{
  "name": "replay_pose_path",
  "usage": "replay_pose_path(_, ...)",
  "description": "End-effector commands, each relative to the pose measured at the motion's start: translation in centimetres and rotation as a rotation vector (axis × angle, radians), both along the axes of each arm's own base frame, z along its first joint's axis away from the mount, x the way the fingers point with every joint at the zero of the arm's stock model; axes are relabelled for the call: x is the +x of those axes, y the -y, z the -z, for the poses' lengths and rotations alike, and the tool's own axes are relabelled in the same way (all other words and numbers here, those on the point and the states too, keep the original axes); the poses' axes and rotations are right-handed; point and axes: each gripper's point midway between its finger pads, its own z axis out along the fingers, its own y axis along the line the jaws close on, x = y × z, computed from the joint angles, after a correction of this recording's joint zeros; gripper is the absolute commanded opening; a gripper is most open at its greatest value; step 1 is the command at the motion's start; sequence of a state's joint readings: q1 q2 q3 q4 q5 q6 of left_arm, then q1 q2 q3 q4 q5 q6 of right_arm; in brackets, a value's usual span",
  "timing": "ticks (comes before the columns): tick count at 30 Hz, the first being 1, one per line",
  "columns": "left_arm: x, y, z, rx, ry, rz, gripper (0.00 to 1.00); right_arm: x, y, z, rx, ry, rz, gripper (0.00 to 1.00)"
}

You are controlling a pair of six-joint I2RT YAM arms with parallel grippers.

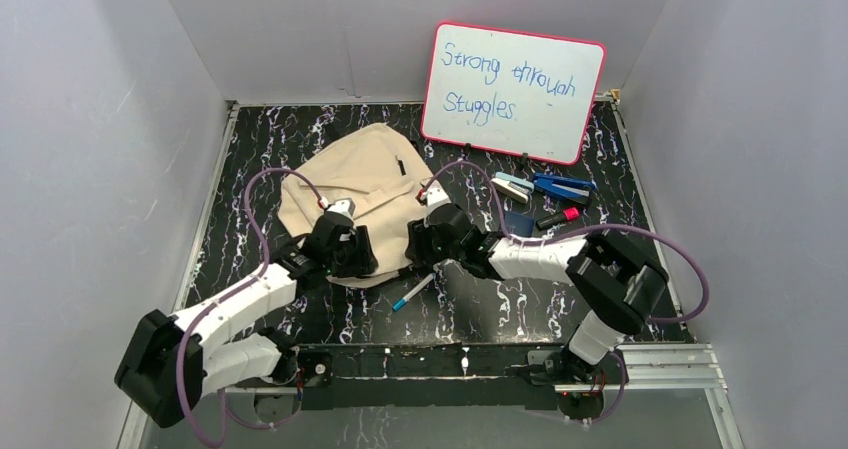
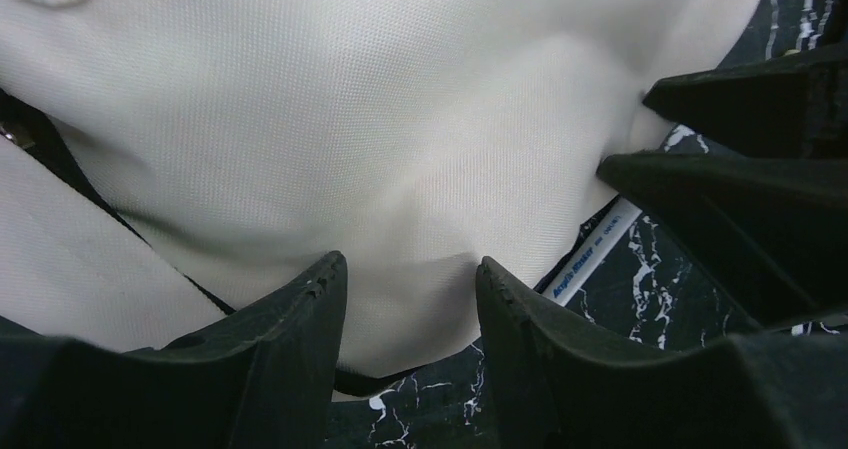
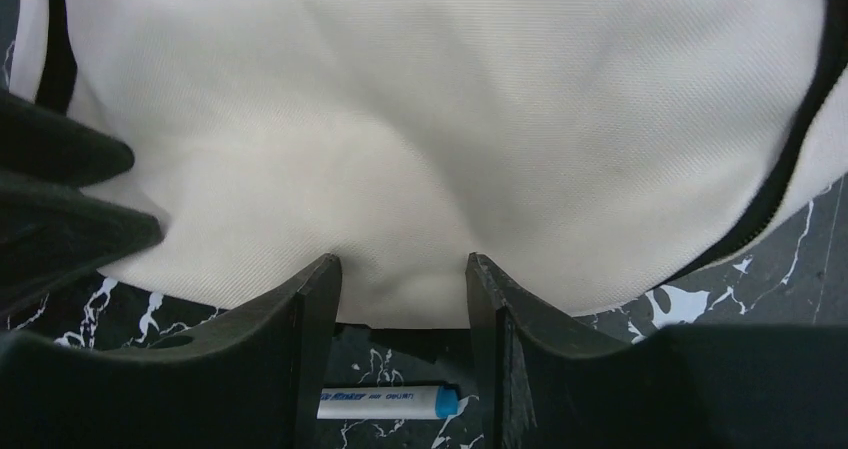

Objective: Pack the student bag
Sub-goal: Zip the student bag at the center of the board, then adjust the student bag at the center of the board.

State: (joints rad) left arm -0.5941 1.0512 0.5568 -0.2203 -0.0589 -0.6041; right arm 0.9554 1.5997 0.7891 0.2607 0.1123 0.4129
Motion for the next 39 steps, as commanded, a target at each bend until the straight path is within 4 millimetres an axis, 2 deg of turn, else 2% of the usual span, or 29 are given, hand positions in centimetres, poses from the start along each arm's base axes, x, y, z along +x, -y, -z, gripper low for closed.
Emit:
replay_pose_path(1, -0.3, 0.3, 2.6, 0.007, -0.048, -0.074, 0.49, 2.4, 1.4, 0.7, -0.001, -0.063, 0.148, 0.59)
replay_pose_path(3, -0.4, 0.7, 3.1, 0.005, -0.060, -0.066, 0.49, 2.8, 2.5, 1.5, -0.010, -0.087, 0.178, 0.59)
replay_pose_path(5, 0.2, 1.0, 2.7, 0.010, -0.045, -0.067, 0.50, 3.4, 3.8, 2.4, -0.016, -0.116, 0.205, 0.60)
replay_pose_path(7, 1.2, 1.1, 1.3, 0.017, -0.002, -0.069, 0.52, 3.9, 4.8, 3.2, -0.023, -0.143, 0.218, 0.61)
replay_pose_path(9, 2.6, 1.1, -0.9, 0.029, 0.062, -0.073, 0.54, 4.7, 5.6, 3.6, -0.024, -0.165, 0.226, 0.61)
replay_pose_path(13, 5.5, 0.1, -6.1, 0.084, 0.214, -0.121, 0.62, 6.2, 6.5, 2.1, -0.021, -0.128, 0.241, 0.63)
replay_pose_path(17, 7.9, -1.7, -9.4, 0.120, 0.282, -0.161, 0.67, 6.5, 6.6, -0.8, 0.037, -0.101, 0.289, 0.69)
replay_pose_path(22, 9.1, -4.1, -10.7, 0.121, 0.305, -0.202, 0.67, 4.8, 6.0, -4.4, 0.308, -0.180, 0.432, 0.83)
replay_pose_path(24, 9.2, -5.0, -10.8, 0.146, 0.312, -0.218, 0.67, 3.7, 5.4, -5.4, 0.415, -0.211, 0.472, 0.98)
replay_pose_path(27, 9.2, -6.0, -11.1, 0.168, 0.314, -0.235, 0.68, 2.5, 4.6, -5.9, 0.479, -0.263, 0.534, 0.99)
replay_pose_path(32, 9.5, -6.6, -11.3, 0.183, 0.321, -0.246, 0.70, 1.6, 2.8, -6.1, 0.507, -0.308, 0.554, 0.99)
replay_pose_path(34, 10.2, -7.3, -11.6, 0.202, 0.327, -0.268, 0.72, 1.5, 2.3, -5.0, 0.468, -0.337, 0.567, 0.99)
replay_pose_path(38, 13.8, -8.0, -12.1, 0.204, 0.322, -0.289, 0.75, 1.2, 1.4, -2.6, 0.440, -0.398, 0.562, 0.99)
replay_pose_path(39, 14.9, -8.3, -12.2, 0.204, 0.318, -0.289, 0.76, 1.3, 0.9, -2.6, 0.468, -0.401, 0.546, 0.99)
